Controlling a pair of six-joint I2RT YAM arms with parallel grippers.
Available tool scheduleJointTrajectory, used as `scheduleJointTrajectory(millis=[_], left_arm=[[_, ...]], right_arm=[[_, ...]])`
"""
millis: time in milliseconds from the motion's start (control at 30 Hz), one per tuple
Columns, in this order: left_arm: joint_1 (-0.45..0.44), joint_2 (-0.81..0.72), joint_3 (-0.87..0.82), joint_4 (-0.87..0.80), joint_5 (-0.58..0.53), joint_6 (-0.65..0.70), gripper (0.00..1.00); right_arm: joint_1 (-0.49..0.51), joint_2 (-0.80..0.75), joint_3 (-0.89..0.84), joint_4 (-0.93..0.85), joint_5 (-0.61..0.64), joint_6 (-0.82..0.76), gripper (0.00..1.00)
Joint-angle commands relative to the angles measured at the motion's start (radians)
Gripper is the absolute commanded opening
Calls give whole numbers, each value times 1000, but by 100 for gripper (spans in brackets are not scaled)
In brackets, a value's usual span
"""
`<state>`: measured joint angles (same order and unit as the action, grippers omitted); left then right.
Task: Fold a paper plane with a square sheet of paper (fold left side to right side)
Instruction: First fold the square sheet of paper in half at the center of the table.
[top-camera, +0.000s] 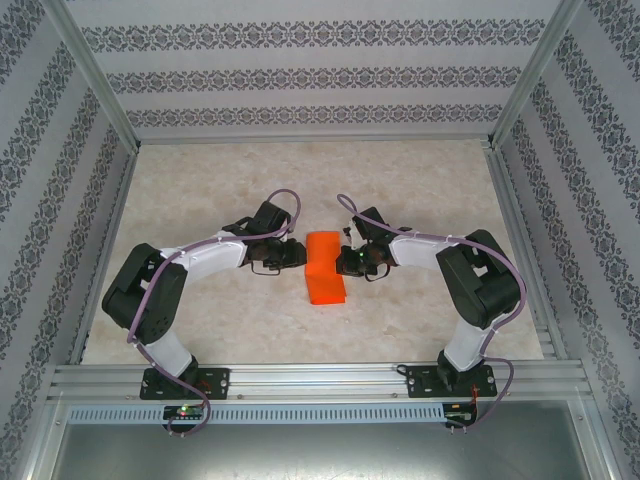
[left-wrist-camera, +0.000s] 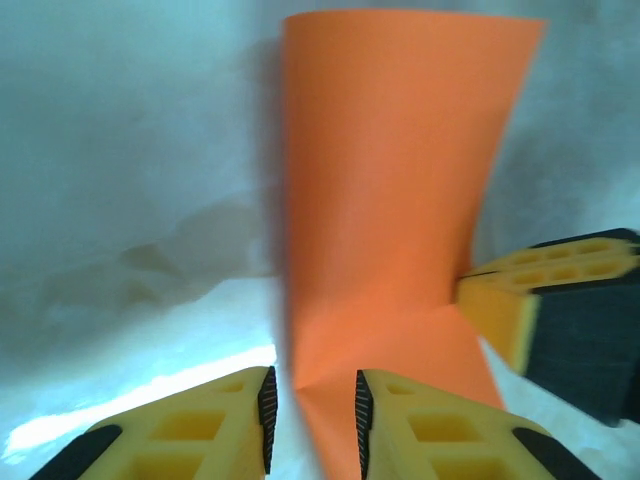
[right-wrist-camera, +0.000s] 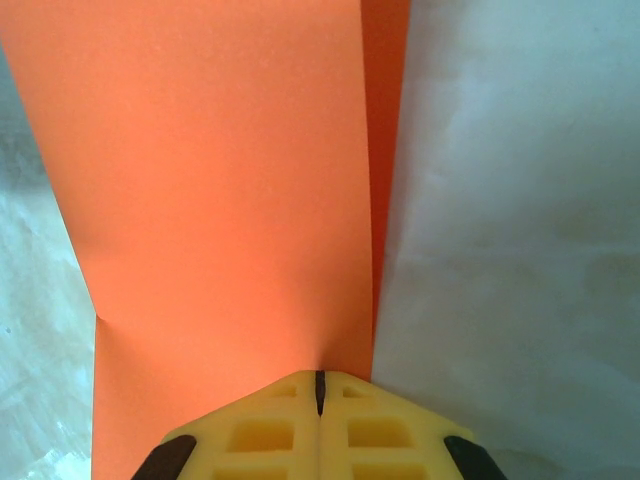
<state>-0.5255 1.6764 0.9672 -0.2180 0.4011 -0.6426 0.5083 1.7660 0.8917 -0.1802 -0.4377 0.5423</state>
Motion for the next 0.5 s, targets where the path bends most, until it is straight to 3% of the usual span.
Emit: scheduleJointTrajectory(millis=[0,233,467], left_arm=[[-21,18,14,134,110,3,30],[-41,155,63,185,161,-8,26],[-39,192,61,138,88,5,24]], right_arm=[[4,47,-20,-110,67,-20,5],[6,47,-20,-114,65,-22,5],[6,46,-22,-118,67,-24,5]])
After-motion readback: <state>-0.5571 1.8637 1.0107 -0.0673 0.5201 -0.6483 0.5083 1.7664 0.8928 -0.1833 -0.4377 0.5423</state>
